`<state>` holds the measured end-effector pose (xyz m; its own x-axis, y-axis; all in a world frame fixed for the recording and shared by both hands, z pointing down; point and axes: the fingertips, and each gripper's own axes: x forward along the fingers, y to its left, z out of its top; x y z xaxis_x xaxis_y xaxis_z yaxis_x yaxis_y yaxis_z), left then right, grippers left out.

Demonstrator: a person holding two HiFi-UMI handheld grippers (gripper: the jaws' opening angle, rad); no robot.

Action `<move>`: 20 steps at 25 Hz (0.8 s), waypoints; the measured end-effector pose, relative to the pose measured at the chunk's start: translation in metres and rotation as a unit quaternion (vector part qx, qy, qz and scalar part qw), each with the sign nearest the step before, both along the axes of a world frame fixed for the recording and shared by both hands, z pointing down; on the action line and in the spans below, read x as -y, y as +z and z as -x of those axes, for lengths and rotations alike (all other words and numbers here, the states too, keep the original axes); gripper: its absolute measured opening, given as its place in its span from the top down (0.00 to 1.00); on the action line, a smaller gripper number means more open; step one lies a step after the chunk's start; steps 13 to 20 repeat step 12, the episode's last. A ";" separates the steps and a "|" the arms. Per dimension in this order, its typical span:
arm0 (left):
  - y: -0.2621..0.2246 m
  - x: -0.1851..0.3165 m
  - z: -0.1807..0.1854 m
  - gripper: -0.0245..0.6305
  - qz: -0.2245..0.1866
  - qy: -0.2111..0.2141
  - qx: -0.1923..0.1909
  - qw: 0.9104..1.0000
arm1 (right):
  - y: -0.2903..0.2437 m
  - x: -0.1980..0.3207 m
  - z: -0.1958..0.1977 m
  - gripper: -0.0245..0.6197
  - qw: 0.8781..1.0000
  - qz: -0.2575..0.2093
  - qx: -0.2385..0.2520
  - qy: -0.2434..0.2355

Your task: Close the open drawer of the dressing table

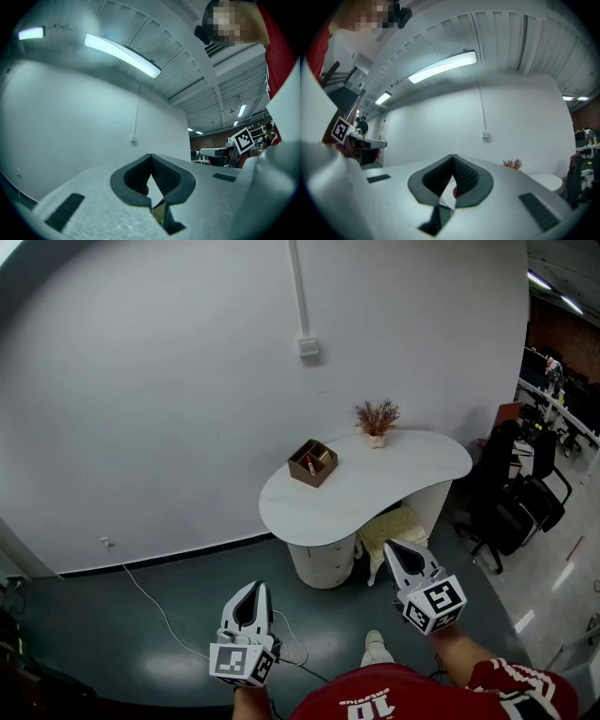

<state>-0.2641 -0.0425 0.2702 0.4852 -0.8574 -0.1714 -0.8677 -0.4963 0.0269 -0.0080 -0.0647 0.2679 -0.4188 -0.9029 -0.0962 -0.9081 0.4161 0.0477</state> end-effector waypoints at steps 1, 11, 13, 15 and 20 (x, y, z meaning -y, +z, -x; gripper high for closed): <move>0.000 0.000 0.001 0.96 0.000 0.000 -0.001 1.000 | 0.000 0.000 0.001 0.96 1.000 0.000 0.000 0.000; 0.002 0.000 0.005 0.96 0.001 0.000 -0.007 1.000 | 0.003 0.001 0.004 0.96 1.000 0.007 0.000 0.005; 0.002 0.000 0.005 0.96 0.001 -0.001 -0.007 1.000 | 0.004 0.002 0.005 0.96 1.000 0.007 -0.001 0.005; 0.002 0.000 0.005 0.96 0.001 -0.001 -0.007 1.000 | 0.004 0.002 0.005 0.96 1.000 0.007 -0.001 0.005; 0.002 0.000 0.005 0.96 0.001 -0.001 -0.007 1.000 | 0.004 0.002 0.005 0.96 1.000 0.007 -0.001 0.005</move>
